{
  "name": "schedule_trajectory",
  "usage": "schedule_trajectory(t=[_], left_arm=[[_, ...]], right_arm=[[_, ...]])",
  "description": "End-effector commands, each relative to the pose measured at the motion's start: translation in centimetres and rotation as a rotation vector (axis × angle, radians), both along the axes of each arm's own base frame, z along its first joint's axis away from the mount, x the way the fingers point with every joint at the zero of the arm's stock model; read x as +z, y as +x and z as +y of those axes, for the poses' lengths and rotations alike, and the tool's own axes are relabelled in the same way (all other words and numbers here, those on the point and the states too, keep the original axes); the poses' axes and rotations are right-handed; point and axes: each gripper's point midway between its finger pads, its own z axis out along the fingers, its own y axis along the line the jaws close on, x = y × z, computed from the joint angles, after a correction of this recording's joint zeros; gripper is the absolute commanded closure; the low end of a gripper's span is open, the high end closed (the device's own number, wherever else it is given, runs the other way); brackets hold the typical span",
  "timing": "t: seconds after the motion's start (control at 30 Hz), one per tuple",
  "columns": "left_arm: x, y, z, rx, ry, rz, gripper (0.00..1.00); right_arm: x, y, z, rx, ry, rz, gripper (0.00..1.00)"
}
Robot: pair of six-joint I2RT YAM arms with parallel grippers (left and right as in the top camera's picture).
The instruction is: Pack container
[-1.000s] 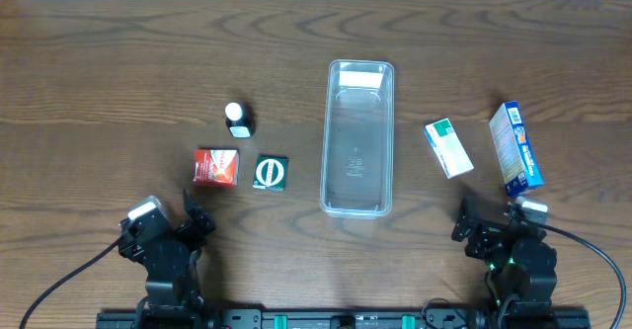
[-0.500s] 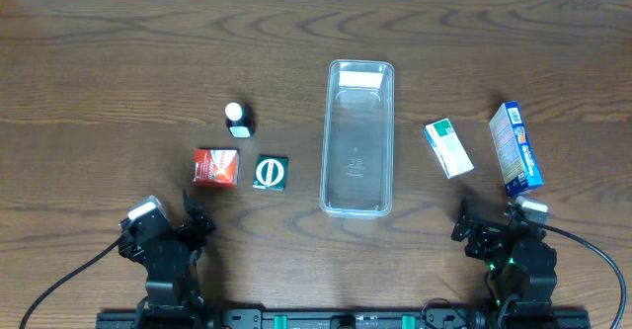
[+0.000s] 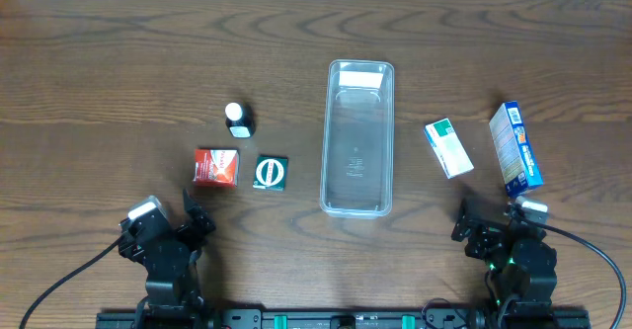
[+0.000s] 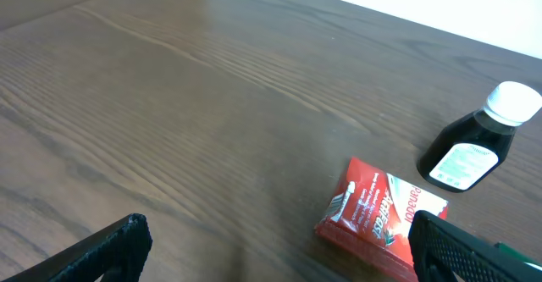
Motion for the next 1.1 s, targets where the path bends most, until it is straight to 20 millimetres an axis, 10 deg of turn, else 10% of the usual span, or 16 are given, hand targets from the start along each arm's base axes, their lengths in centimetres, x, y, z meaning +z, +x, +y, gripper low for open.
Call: schedule_trajectory(t=[0.0,0.27,0.53,0.83,1.07], left_arm=[[-0.8,-0.1,0.2,0.01,-0.001,0.013,0.02],[-0.8,-0.1,0.2,0.01,-0.001,0.013,0.02],[-0.8,-0.1,0.2,0.01,-0.001,0.013,0.02],[-0.8,-0.1,0.2,0.01,-0.001,0.013,0.02],[-0.8,-0.1,0.2,0.01,-0.001,0.013,0.02]], right_arm=[[0.0,0.0,-0.2,-0.016,0.011,-0.006,0.01],[1.0,0.6,2.0,0.067,0.132,-0.051,0.01],[9.7,1.2,5.1,0.28,0.115,-0.223,0.01],[18.3,5.1,1.0,0.135,-0.111,0.04,0.01],[17.1,9.0,-1.2,0.134,-0.148,0.44,0.01]])
